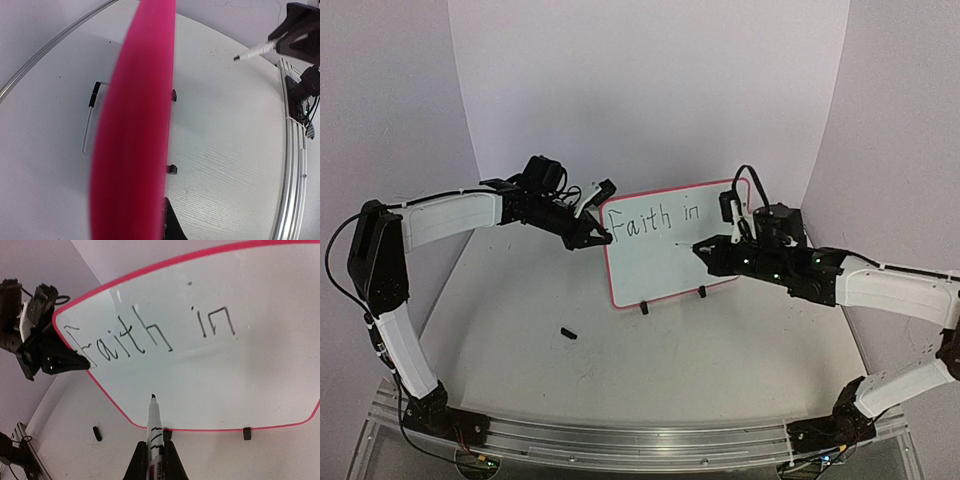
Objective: Write a sentence on the whiteboard
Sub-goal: Write on the whiteboard with the whiteboard marker without the cap.
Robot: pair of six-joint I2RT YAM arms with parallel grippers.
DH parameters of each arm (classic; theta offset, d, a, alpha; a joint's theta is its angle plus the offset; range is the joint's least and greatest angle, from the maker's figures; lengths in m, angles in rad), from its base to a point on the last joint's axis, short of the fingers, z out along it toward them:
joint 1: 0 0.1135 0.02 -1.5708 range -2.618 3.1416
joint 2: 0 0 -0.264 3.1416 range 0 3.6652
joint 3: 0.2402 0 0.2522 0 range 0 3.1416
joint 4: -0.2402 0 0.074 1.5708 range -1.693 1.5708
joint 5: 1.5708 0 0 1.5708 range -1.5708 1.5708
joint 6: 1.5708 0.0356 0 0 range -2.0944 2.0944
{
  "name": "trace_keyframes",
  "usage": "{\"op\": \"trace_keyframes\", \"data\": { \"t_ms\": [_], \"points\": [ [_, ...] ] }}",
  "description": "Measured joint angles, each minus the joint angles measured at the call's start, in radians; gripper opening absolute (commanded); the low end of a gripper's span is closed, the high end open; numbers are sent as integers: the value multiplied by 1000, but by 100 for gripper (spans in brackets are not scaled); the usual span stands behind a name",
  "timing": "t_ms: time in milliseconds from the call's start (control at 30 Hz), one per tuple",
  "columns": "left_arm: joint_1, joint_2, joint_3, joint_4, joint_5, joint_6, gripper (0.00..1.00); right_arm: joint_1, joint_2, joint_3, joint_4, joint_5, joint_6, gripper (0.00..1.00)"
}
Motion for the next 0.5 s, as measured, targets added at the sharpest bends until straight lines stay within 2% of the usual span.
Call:
{"op": "trace_keyframes", "data": {
  "t_ms": [233,500],
  "points": [
    [-1,0,0,0,-2,0,0,135,173,3,103,-4,14,0],
    [-3,0,0,0,-3,0,0,179,301,84,200,-2,27,0]
  ]
}}
